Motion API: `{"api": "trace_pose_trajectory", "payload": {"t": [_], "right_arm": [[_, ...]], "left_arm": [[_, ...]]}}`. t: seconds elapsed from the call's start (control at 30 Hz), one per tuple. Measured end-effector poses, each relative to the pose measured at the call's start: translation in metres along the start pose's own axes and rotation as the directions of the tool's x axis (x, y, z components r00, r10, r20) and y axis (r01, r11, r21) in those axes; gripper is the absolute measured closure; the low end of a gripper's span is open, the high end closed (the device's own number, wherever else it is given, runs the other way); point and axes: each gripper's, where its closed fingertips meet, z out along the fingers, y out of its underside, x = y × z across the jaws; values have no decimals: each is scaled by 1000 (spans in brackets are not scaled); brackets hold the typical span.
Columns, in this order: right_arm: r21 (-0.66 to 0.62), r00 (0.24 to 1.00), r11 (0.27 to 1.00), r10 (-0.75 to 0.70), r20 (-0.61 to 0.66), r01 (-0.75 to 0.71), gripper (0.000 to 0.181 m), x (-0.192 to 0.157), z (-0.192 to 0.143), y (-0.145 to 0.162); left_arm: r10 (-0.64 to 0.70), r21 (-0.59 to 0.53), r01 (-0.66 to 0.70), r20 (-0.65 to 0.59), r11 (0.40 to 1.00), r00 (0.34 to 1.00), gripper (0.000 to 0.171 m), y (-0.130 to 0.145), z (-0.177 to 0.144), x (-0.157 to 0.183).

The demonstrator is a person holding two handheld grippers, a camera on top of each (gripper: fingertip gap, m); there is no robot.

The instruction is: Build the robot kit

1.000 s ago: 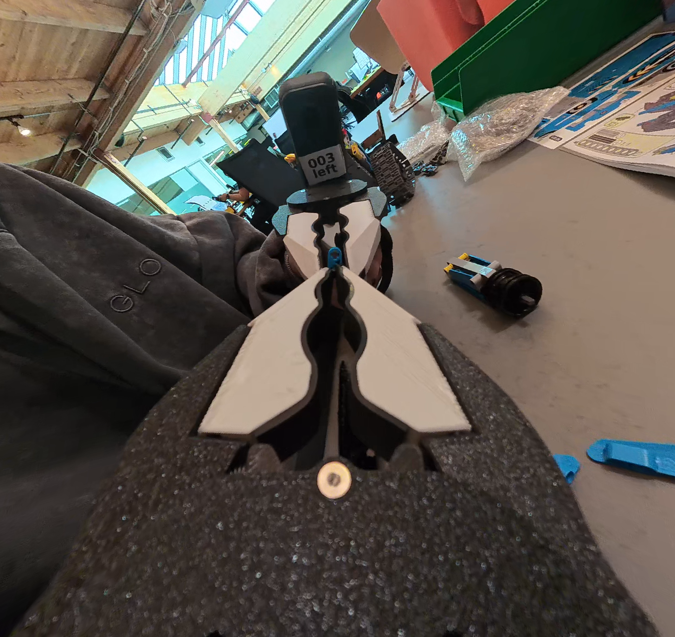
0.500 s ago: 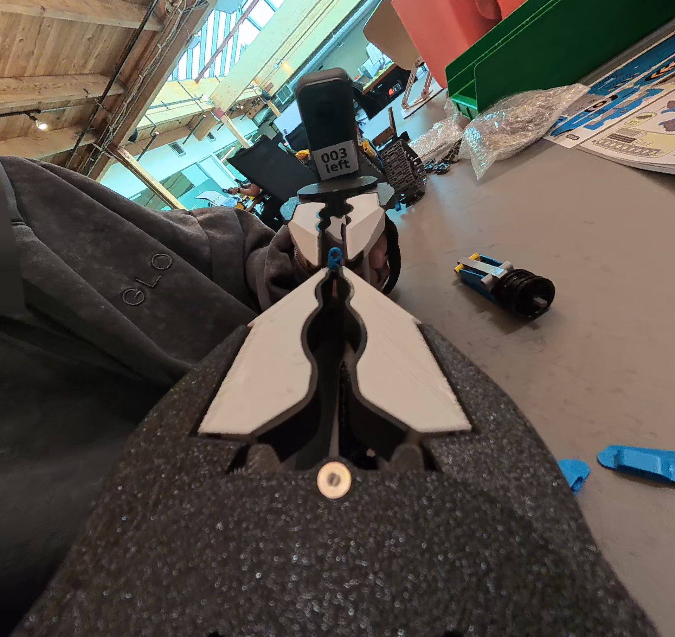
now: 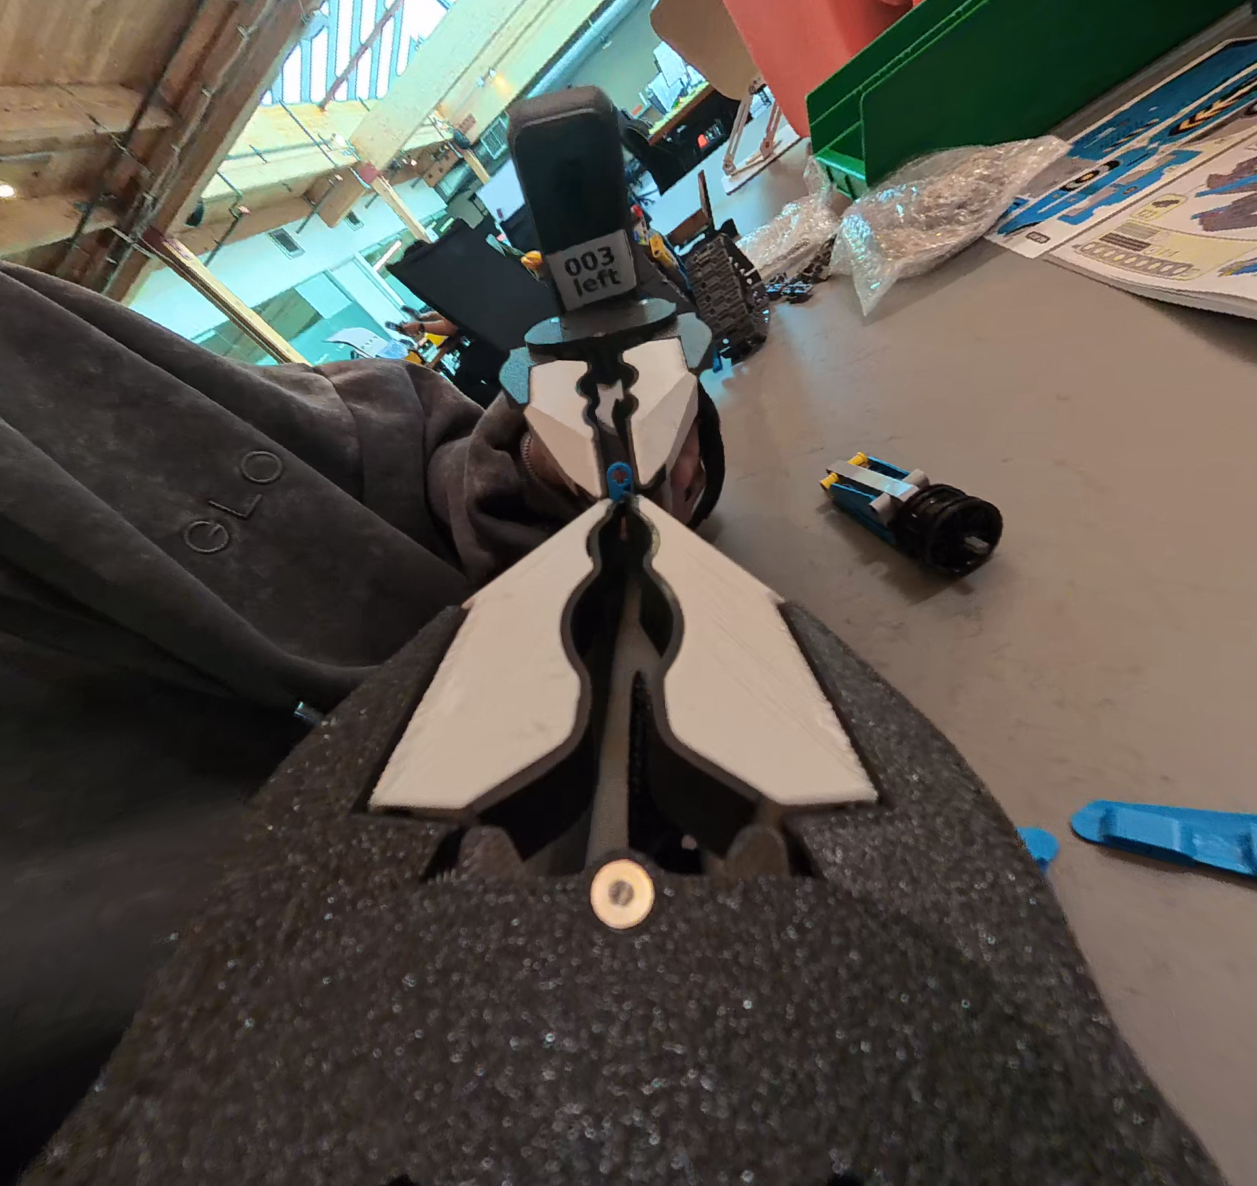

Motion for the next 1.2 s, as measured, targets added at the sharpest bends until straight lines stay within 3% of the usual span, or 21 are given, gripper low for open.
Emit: {"api": "trace_pose_trajectory", "payload": {"t": [0.53,0.87,1.2], "right_arm": [[-39,1000,999,-16,25,17,181,-5,-2,5],[27,998,998,54,35,-55,181,-4,-2,-4],[30,999,999,41,33,-42,180,-6,1,-5]], "left_arm": [[-11,-30,9,-44,1000,999,165,4,0,5],[-7,-13,7,-42,1000,999,156,2,1,4],[22,19,-21,-31,1000,999,166,-3,-2,6]]}}
